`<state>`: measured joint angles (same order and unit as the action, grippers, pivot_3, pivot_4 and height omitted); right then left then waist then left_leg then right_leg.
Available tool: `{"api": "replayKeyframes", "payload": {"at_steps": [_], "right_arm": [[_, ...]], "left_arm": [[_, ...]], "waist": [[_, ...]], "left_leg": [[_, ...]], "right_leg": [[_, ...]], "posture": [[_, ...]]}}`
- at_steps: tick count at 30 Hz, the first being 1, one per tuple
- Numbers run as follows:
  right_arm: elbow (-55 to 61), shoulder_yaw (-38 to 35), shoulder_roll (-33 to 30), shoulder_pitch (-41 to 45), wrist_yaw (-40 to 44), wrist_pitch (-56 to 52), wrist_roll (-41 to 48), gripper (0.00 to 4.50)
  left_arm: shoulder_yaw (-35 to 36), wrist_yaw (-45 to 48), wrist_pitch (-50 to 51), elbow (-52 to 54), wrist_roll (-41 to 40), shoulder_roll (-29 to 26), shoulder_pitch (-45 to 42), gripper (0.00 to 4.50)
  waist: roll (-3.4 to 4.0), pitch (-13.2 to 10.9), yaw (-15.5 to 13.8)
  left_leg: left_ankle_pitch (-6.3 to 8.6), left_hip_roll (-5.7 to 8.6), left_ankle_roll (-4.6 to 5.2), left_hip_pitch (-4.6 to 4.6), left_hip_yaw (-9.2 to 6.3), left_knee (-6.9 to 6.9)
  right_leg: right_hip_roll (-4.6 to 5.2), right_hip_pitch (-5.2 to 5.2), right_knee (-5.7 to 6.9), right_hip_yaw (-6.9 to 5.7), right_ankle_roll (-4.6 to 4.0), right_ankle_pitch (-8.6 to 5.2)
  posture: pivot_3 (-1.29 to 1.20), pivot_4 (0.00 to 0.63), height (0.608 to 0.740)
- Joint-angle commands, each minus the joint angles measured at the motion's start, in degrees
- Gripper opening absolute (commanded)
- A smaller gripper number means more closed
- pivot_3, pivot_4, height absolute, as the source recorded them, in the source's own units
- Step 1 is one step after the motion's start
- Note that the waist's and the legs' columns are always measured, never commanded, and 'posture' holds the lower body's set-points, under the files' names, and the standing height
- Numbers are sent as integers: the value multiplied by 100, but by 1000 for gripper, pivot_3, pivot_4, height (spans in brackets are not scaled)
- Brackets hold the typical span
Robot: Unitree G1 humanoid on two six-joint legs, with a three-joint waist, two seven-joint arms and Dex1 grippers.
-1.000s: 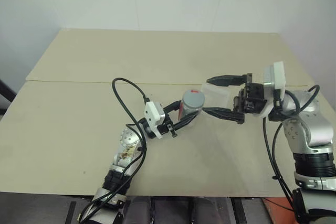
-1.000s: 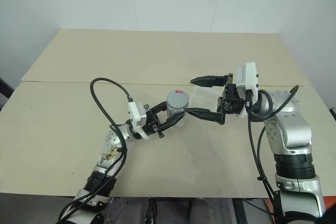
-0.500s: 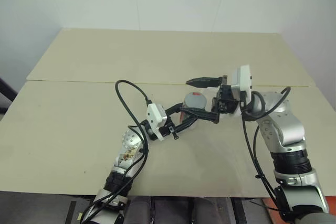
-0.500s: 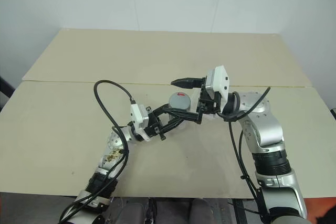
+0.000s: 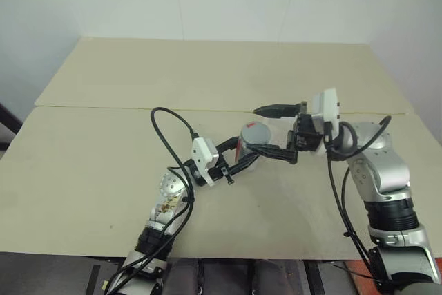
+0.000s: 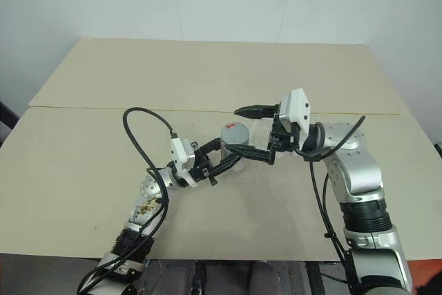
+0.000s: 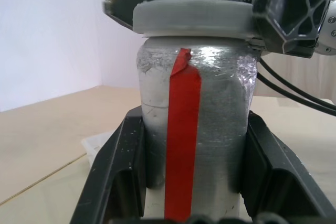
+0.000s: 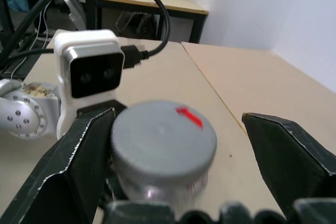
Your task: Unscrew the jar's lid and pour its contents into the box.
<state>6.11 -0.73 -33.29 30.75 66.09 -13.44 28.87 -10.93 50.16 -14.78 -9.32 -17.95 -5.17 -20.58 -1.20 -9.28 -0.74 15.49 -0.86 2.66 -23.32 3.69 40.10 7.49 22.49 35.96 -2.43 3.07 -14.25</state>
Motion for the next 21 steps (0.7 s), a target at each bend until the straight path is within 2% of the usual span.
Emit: {"api": "replayKeyframes", "payload": {"at_steps": [1,12,21], "right_arm": [[-7,-333,-150,-36,-8,157,80,4434],[-33,-530,-419,-267,238,184,255,4434],[531,-510,-530,-262,452,-71,686,4434]], "left_arm": [[26,91,-199,181,-57,3,-86,1905],[56,152,-257,141,-47,5,-62,1905],[22,142,-332,91,19,44,-63,1905]], "waist": [[0,0,3],[0,0,1],[0,0,1]], "left_leg": [[0,0,0,0,0,1],[4,0,6,1,0,0],[11,-5,18,4,-1,1]], "right_leg": [[0,0,0,1,0,0],[0,-2,-3,1,0,0],[0,-2,-8,1,0,0]], "posture": [[0,150,740],[0,150,740],[0,150,740]]}}
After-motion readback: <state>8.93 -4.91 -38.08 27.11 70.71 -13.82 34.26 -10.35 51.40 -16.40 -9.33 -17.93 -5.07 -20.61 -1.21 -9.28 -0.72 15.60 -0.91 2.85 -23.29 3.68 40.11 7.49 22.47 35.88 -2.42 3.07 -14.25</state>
